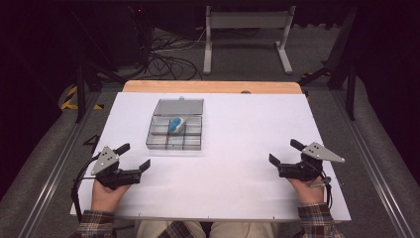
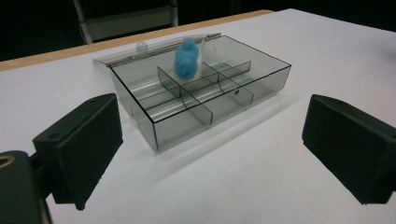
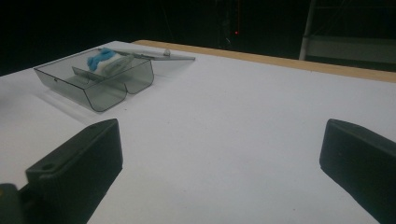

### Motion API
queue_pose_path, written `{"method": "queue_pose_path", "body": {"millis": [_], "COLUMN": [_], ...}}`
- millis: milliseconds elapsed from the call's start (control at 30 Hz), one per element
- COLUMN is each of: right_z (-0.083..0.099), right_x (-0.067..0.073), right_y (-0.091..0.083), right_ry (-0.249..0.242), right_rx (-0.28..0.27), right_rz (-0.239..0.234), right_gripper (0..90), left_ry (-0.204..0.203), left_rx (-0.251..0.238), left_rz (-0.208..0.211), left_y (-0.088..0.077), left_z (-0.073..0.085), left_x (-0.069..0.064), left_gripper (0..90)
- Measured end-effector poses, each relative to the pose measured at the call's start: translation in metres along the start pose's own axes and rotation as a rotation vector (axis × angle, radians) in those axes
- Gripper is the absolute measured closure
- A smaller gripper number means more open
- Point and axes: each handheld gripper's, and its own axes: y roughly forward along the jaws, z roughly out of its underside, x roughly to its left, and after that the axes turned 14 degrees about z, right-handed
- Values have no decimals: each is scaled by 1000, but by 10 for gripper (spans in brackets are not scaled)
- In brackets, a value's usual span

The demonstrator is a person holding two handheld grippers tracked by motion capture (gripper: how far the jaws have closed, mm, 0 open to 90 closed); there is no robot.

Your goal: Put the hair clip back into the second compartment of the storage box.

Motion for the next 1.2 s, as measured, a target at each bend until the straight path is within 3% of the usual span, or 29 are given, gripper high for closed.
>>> {"method": "queue_pose_path", "body": {"millis": [800,1200], "right_z": [9,11], "right_x": [-14,-9], "right_y": [-6,-2], "right_ry": [18,2], "right_rx": [36,36], "right_rz": [17,7], "right_gripper": [1,2], "left_ry": [0,8], "left_rx": [-6,-1], "left_rz": [0,-1], "left_y": [-2,-1], "left_z": [0,0], "left_x": [0,-1], "left_gripper": [57,57]}}
